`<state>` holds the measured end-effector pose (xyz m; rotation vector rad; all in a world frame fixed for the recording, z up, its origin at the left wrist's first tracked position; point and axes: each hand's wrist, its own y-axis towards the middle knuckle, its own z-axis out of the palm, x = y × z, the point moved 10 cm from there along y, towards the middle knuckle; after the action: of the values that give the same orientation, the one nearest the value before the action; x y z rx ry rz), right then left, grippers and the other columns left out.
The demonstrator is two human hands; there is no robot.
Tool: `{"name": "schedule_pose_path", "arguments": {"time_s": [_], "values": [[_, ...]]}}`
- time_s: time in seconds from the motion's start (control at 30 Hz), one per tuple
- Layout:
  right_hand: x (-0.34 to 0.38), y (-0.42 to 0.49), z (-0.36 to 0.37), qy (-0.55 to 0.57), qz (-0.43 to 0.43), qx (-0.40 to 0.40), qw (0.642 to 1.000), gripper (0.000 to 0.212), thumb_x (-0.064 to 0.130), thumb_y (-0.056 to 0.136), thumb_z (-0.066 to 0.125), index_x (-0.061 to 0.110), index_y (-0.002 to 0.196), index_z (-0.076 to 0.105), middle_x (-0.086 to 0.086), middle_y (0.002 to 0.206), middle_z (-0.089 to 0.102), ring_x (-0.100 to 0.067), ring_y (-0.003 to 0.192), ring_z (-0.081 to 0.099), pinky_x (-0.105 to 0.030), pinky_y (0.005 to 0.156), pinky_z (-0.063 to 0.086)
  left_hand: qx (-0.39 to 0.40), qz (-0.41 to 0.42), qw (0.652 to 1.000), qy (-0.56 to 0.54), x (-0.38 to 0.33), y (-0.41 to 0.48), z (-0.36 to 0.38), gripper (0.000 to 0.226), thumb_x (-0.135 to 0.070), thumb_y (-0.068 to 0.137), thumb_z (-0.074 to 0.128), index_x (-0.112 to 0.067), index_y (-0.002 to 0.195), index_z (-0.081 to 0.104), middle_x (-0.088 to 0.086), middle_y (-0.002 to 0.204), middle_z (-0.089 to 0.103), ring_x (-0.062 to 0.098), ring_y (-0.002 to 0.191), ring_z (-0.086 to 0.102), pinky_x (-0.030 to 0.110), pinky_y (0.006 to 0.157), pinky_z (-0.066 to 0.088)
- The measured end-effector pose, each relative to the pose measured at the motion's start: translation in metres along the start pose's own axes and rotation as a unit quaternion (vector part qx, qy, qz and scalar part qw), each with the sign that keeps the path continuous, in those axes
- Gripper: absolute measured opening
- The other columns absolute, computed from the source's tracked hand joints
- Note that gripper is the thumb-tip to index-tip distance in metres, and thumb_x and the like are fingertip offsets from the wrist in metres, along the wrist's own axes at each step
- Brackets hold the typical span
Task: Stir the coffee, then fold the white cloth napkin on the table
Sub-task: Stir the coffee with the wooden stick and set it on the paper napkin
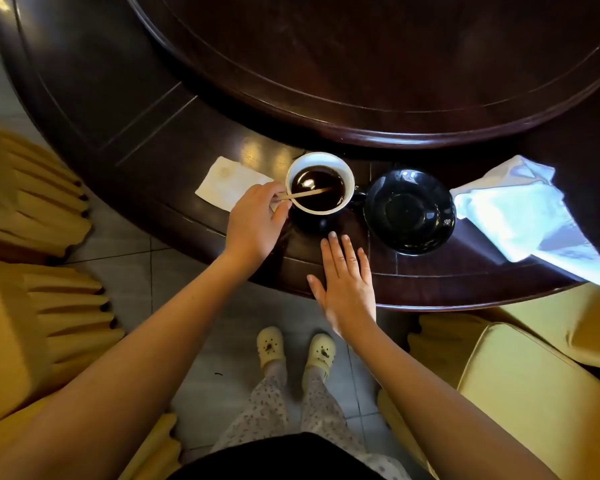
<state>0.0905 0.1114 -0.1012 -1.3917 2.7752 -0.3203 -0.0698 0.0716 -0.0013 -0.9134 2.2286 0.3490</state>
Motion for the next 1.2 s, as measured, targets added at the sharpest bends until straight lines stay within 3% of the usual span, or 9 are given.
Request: {"name": "schedule_pose_path", "arguments": {"time_s": [0.13, 0.4, 0.5, 0.57, 0.7, 0.8, 0.9, 1.03, 1.2], "values": [[-0.002, 0.000, -0.002, -0.012, 0.001, -0.014, 1.000, 0.068, 0.054, 0.094, 0.017, 0.013, 0.147, 0.020, -0.006, 0.156, 0.022, -0.024, 0.144, 0.019, -0.042, 0.115, 0.017, -0.013, -0.001, 1.000, 0.001, -0.001, 0.003, -0.003, 0.020, -0.015, 0.092, 0.054, -0.007, 0.107, 0.065, 0.011, 0.103, 0.067, 0.023, 0.093, 0.061, 0.036, 0.085, 0.052], [-0.002, 0.002, -0.001, -0.010, 0.002, -0.013, 1.000, 0.067, 0.053, 0.094, 0.019, 0.013, 0.147, 0.021, -0.006, 0.155, 0.023, -0.024, 0.143, 0.020, -0.044, 0.115, 0.019, -0.041, 0.018, 0.999, 0.024, -0.003, 0.011, -0.012, 0.021, -0.017, 0.092, 0.055, -0.008, 0.106, 0.067, 0.007, 0.103, 0.067, 0.018, 0.093, 0.061, 0.029, 0.082, 0.050], [-0.002, 0.001, -0.001, -0.009, 0.005, -0.010, 1.000, 0.067, 0.053, 0.094, 0.020, 0.013, 0.147, 0.021, -0.006, 0.155, 0.024, -0.024, 0.143, 0.021, -0.043, 0.115, 0.020, -0.050, -0.025, 0.998, -0.011, 0.005, 0.013, -0.024, 0.019, -0.017, 0.091, 0.056, -0.009, 0.102, 0.069, -0.002, 0.096, 0.065, 0.010, 0.088, 0.058, 0.015, 0.077, 0.045], [-0.003, 0.001, -0.001, -0.008, 0.006, -0.007, 1.000, 0.067, 0.053, 0.093, 0.020, 0.013, 0.147, 0.021, -0.006, 0.155, 0.024, -0.024, 0.143, 0.021, -0.043, 0.114, 0.020, -0.058, -0.082, 0.993, -0.068, 0.017, 0.013, -0.032, 0.015, -0.017, 0.089, 0.060, -0.010, 0.097, 0.071, -0.006, 0.090, 0.064, 0.010, 0.086, 0.060, 0.015, 0.075, 0.047], [-0.002, 0.001, -0.002, -0.016, 0.007, -0.005, 1.000, 0.067, 0.054, 0.093, 0.021, 0.013, 0.147, 0.022, -0.006, 0.155, 0.025, -0.024, 0.143, 0.022, -0.042, 0.114, 0.019, -0.084, -0.201, 0.958, -0.187, 0.049, 0.005, -0.047, 0.008, -0.016, 0.084, 0.064, -0.021, 0.081, 0.069, -0.003, 0.078, 0.066, 0.009, 0.065, 0.061, 0.019, 0.061, 0.049], [-0.002, 0.001, -0.002, -0.018, 0.008, -0.006, 1.000, 0.067, 0.054, 0.093, 0.023, 0.013, 0.146, 0.023, -0.006, 0.155, 0.026, -0.024, 0.143, 0.023, -0.043, 0.114, 0.019, -0.091, -0.244, 0.936, -0.239, 0.064, -0.004, -0.057, 0.009, -0.011, 0.085, 0.063, -0.016, 0.090, 0.070, -0.001, 0.075, 0.064, 0.005, 0.060, 0.057, 0.013, 0.053, 0.049], [-0.002, 0.001, -0.004, -0.017, 0.009, -0.011, 1.000, 0.067, 0.054, 0.093, 0.025, 0.013, 0.146, 0.024, -0.006, 0.154, 0.027, -0.024, 0.142, 0.024, -0.043, 0.114, 0.020, -0.120, -0.294, 0.902, -0.294, 0.087, -0.016, -0.062, 0.013, -0.011, 0.088, 0.059, -0.011, 0.098, 0.067, 0.000, 0.077, 0.062, 0.005, 0.063, 0.055, 0.014, 0.058, 0.050], [-0.002, 0.001, -0.004, -0.012, 0.010, -0.010, 1.000, 0.066, 0.053, 0.093, 0.025, 0.013, 0.146, 0.025, -0.006, 0.154, 0.027, -0.025, 0.142, 0.024, -0.044, 0.114, 0.023, -0.172, -0.378, 0.820, -0.393, 0.125, -0.043, -0.048, 0.013, -0.013, 0.093, 0.054, -0.011, 0.102, 0.064, -0.001, 0.079, 0.060, 0.004, 0.068, 0.055, 0.018, 0.068, 0.050], [-0.003, 0.001, -0.002, -0.007, 0.013, -0.003, 1.000, 0.067, 0.054, 0.093, 0.024, 0.013, 0.146, 0.022, -0.006, 0.155, 0.025, -0.025, 0.143, 0.022, -0.044, 0.115, 0.023, -0.204, -0.422, 0.794, -0.386, 0.162, -0.069, -0.025, 0.018, -0.010, 0.092, 0.054, -0.005, 0.107, 0.062, 0.000, 0.076, 0.059, 0.006, 0.066, 0.054, 0.013, 0.059, 0.048]]}}
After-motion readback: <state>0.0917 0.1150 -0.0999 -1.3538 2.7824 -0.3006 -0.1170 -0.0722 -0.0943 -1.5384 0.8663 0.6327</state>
